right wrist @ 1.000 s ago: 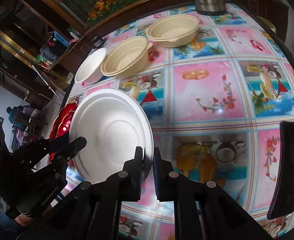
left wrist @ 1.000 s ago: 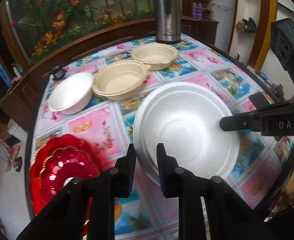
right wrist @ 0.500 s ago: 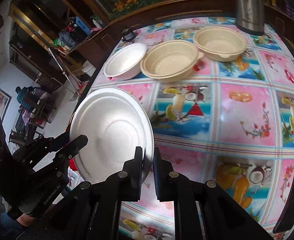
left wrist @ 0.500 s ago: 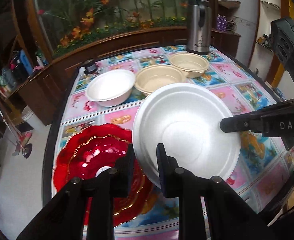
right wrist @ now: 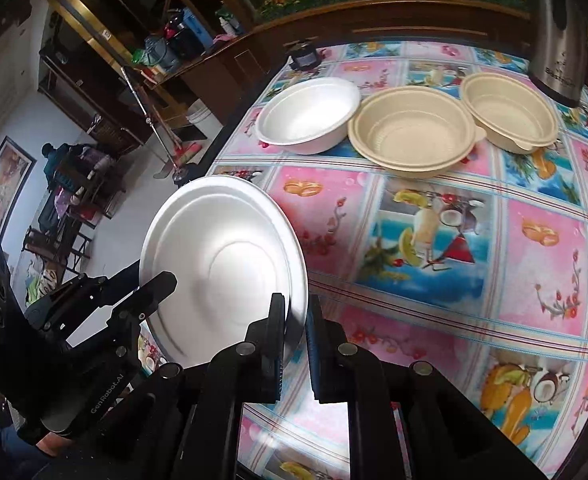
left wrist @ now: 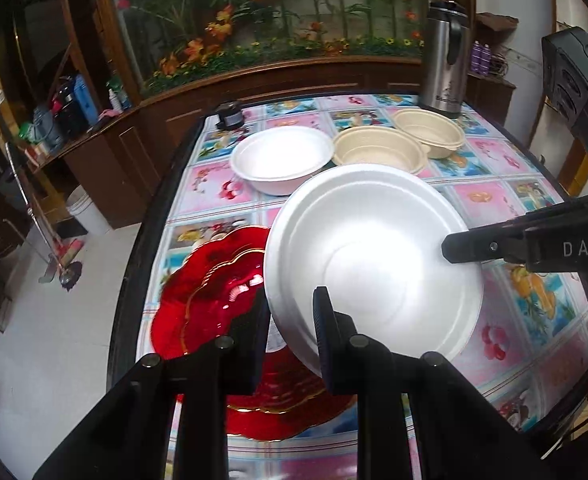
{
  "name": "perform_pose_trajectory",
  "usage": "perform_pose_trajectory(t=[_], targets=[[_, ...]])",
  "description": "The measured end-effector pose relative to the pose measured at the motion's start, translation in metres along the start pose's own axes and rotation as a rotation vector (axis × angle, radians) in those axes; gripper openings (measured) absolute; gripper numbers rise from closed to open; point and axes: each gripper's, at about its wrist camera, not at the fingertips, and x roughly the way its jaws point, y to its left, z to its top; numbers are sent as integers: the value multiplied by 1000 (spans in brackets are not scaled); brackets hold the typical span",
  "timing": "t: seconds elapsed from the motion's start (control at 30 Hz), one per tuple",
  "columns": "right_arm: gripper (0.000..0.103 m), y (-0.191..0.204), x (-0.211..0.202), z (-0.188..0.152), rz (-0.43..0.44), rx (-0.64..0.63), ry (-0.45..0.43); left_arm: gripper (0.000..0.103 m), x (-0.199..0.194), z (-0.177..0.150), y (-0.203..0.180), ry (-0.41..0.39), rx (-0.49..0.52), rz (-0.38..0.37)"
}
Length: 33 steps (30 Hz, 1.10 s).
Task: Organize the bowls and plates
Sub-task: 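Lower the white paper plate onto the red plate stack with the left tool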
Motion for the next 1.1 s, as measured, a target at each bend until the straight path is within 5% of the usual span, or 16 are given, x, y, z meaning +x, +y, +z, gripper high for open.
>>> perform_pose_trajectory(t=[1.1], targets=[[14, 48, 112, 18, -41, -98, 171, 21, 59, -34, 76, 158, -151, 40]])
